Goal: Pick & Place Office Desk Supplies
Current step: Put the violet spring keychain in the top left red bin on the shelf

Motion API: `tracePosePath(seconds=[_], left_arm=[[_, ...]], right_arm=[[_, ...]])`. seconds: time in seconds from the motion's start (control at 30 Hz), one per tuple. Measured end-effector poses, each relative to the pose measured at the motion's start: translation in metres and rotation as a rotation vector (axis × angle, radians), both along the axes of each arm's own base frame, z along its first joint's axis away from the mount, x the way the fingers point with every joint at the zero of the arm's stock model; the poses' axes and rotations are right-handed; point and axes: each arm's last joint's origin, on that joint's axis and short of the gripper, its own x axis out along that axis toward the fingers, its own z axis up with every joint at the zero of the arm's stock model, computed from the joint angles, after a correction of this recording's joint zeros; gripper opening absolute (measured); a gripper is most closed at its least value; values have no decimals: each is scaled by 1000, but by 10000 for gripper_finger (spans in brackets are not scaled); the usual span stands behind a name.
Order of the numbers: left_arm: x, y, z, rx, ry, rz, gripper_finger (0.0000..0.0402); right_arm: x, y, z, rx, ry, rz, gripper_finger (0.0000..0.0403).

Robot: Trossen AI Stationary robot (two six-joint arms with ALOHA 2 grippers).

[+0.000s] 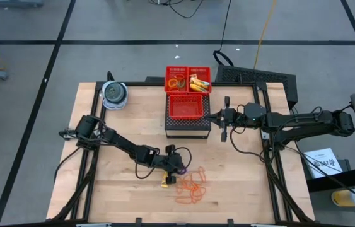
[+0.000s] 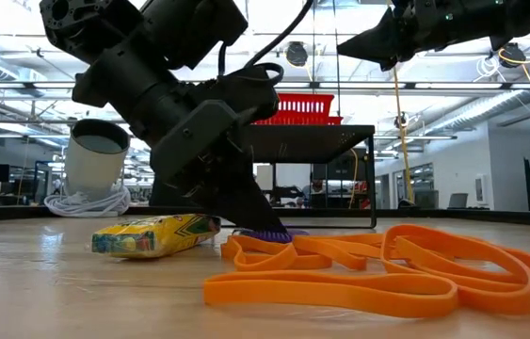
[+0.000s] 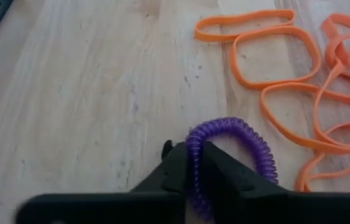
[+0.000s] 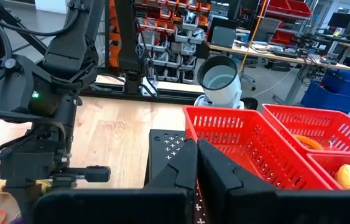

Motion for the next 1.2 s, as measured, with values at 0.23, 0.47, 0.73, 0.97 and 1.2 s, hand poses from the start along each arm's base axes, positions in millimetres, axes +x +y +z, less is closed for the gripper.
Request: tracePosePath(seconds=[0.23,0.47,0.73,0.97,1.2], left_arm=[[-1,3,16,41,-39,-24,29],[-8,6,69,112,-171,-60,8],[-30,24,105,266,-129,1,27],[-43,49,150,302,-255,34,7],[-56,84,199,330,-480,137,30]], right_arm=[[0,0,0,0,-2,0,4],[-11,2,12,52,-65,7,4],[-37,8,27,71,-122,130,4],[-52,10,17,132,-17,120,4],[-58,11,-17,200,-40,114,4]])
